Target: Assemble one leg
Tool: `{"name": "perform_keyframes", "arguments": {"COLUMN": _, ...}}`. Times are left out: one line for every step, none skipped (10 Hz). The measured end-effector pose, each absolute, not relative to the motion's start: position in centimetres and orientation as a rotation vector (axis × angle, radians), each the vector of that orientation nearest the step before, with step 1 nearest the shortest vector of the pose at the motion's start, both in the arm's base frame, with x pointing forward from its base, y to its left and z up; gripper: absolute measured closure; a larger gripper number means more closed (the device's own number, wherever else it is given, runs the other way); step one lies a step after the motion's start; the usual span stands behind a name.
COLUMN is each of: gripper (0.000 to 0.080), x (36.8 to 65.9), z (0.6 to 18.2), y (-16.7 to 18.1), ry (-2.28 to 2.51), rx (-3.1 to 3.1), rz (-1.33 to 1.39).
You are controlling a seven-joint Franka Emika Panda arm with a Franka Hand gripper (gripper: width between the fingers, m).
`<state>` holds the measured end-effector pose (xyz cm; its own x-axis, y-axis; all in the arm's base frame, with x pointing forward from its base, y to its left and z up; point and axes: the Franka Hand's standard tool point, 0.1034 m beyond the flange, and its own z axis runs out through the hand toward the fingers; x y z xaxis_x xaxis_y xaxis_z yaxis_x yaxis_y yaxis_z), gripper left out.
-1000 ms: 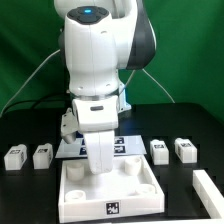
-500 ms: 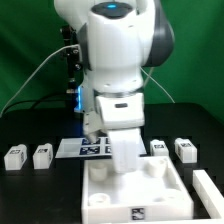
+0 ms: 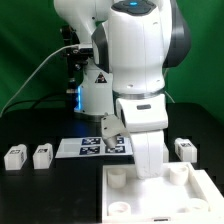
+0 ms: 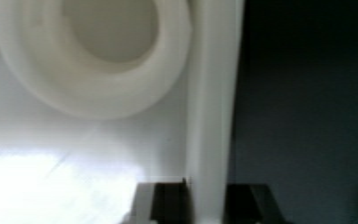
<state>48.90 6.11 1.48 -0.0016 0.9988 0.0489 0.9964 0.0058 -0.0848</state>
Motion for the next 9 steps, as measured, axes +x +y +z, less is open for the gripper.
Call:
{"name": "perform_keyframes", "arguments": {"gripper": 0.0729, "x": 49.29, "z": 1.2, "y": 6.14, "ry": -2.149, "rx": -2.162, "rz": 0.037}}
{"name": "perform_keyframes", "arguments": {"gripper": 0.0729, "x": 49.63, "z": 1.13, "y": 6.09, "ry": -2.16, "rx": -2.162, "rz": 0.033}}
{"name": "perform_keyframes", "arguments": {"gripper": 0.0729, "x": 49.61, "z": 1.11, "y": 5.99, "ry": -2.171, "rx": -2.15, "rz": 0.032}}
{"name": "perform_keyframes", "arguments": {"gripper": 0.0729, "x": 49.51, "z": 1.11, "y": 5.76, "ry": -2.171, "rx": -2.149, "rz": 0.033}}
{"name": "perform_keyframes", "arguments": {"gripper": 0.0729, "x": 49.49, "z": 1.08, "y": 5.77, "ry": -2.165, "rx": -2.154, "rz": 0.034}}
{"name": "perform_keyframes", "arguments": {"gripper": 0.06, "x": 49.47, "z": 1.03, "y": 5.73, "ry": -2.164, "rx": -2.154, "rz": 0.035}}
{"name": "perform_keyframes", "arguments": {"gripper": 0.0453, "x": 49.46, "z": 1.02, "y": 5.71, "ry": -2.164, "rx": -2.154, "rz": 0.035}}
{"name": "perform_keyframes", "arguments": {"gripper": 0.0453, "x": 49.45, "z": 1.0, "y": 5.7, "ry": -2.163, "rx": -2.155, "rz": 0.036}}
{"name": "perform_keyframes", "arguments": {"gripper": 0.0284, "x": 49.45, "z": 1.0, "y": 5.69, "ry": -2.163, "rx": -2.155, "rz": 0.036}}
